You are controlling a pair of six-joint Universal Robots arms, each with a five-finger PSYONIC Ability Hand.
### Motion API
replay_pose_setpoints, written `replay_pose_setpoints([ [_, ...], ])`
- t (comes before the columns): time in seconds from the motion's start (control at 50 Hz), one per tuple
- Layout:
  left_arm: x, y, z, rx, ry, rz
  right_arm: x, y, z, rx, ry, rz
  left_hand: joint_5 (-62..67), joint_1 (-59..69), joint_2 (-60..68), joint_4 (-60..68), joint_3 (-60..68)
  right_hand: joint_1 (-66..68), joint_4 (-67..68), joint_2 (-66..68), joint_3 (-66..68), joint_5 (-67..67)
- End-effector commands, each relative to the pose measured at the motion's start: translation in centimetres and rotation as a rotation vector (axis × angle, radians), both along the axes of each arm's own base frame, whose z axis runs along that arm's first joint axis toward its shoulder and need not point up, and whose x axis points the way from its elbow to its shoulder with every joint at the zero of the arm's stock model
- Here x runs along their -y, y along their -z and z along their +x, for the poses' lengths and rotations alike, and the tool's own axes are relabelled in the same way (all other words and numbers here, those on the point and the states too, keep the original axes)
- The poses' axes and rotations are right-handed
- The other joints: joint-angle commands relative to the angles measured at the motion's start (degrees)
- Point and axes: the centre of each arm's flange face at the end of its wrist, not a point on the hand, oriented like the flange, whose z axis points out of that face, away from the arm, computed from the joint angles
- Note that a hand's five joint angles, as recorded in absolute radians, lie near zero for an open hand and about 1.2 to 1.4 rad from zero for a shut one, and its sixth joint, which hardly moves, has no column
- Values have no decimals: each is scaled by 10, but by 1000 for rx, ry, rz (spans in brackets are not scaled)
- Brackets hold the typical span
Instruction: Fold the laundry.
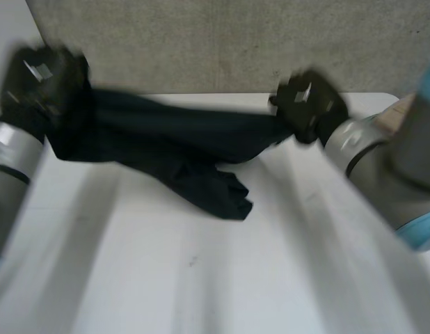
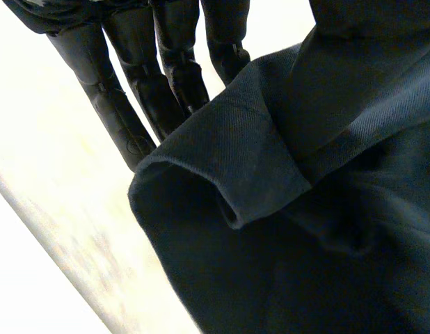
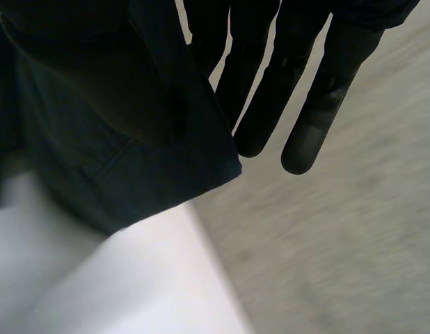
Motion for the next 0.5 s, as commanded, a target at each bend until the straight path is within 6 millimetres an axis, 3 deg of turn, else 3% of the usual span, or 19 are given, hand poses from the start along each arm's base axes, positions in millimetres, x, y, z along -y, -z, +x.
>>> replay_pose_setpoints([
  [0.02, -39, -106, 15, -179, 55, -129, -16, -120, -21, 245, 7, -215, 156, 150, 115, 113, 120, 180, 116, 130, 125, 130],
  [0.1, -49, -142, 19, -256, 81, -151, -19, -158, -32, 322, 7, -299, 156, 150, 115, 113, 120, 180, 116, 130, 125, 130],
  [0.16, -49, -157, 20, -289, 90, -147, -21, -174, -34, 353, -4, -334, 156, 150, 115, 113, 120, 180, 116, 130, 125, 130],
  [0.22, -39, -157, 18, -290, 92, -119, -18, -178, -34, 366, -5, -341, 156, 150, 115, 113, 120, 180, 116, 130, 125, 130],
  [0.3, -9, -136, 8, -272, 88, -21, 2, -160, -26, 353, 4, -291, 156, 150, 115, 113, 120, 180, 116, 130, 125, 130],
  [0.38, 29, -96, -8, -231, 76, 95, 34, -118, -13, 316, 34, -193, 156, 150, 115, 113, 120, 180, 116, 130, 125, 130],
  [0.4, 45, -78, -13, -206, 63, 131, 47, -95, -7, 295, 48, -144, 156, 150, 115, 113, 120, 180, 116, 130, 125, 130],
  [0.44, 64, -58, -20, -179, 48, 159, 60, -73, 0, 280, 65, -102, 156, 150, 115, 113, 120, 180, 116, 130, 125, 130],
  [0.46, 81, -39, -26, -154, 39, 175, 71, -52, 5, 269, 87, -74, 156, 150, 115, 113, 120, 180, 116, 130, 125, 130],
  [0.5, 97, -22, -34, -130, 32, 179, 82, -32, 13, 263, 110, -57, 156, 150, 115, 113, 120, 180, 116, 130, 125, 130],
])
